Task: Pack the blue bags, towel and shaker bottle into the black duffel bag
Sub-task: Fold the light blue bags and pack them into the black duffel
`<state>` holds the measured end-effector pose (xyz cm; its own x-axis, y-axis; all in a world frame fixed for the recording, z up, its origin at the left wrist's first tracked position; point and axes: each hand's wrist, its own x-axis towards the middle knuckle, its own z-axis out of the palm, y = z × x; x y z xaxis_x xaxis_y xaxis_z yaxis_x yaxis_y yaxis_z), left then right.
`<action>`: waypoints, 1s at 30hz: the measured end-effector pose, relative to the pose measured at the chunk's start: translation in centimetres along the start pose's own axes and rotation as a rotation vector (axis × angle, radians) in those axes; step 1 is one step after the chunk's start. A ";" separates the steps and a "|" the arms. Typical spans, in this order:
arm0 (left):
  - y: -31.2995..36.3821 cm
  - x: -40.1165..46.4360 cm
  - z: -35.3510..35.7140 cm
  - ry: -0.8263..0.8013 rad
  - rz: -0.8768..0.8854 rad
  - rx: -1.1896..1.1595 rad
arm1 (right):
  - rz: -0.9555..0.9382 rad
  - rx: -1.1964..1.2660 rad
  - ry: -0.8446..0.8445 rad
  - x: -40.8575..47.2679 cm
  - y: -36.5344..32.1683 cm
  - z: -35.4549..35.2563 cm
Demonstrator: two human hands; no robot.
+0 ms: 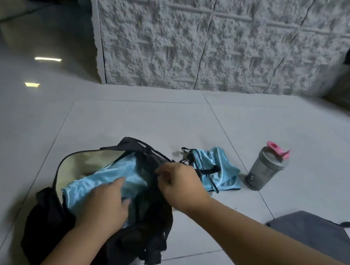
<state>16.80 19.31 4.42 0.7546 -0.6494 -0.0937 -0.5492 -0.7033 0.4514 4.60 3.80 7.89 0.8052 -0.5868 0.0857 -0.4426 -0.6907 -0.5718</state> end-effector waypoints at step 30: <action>15.9 3.3 19.3 -0.318 -0.129 -0.475 | 0.517 0.476 -0.559 -7.0 21.2 -1.1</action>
<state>3.62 0.42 -5.80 0.6198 -0.6735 -0.4028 -0.1833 -0.6234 0.7601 -10.82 -7.24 -3.98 0.6804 -0.3985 -0.6150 -0.6928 -0.0763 -0.7171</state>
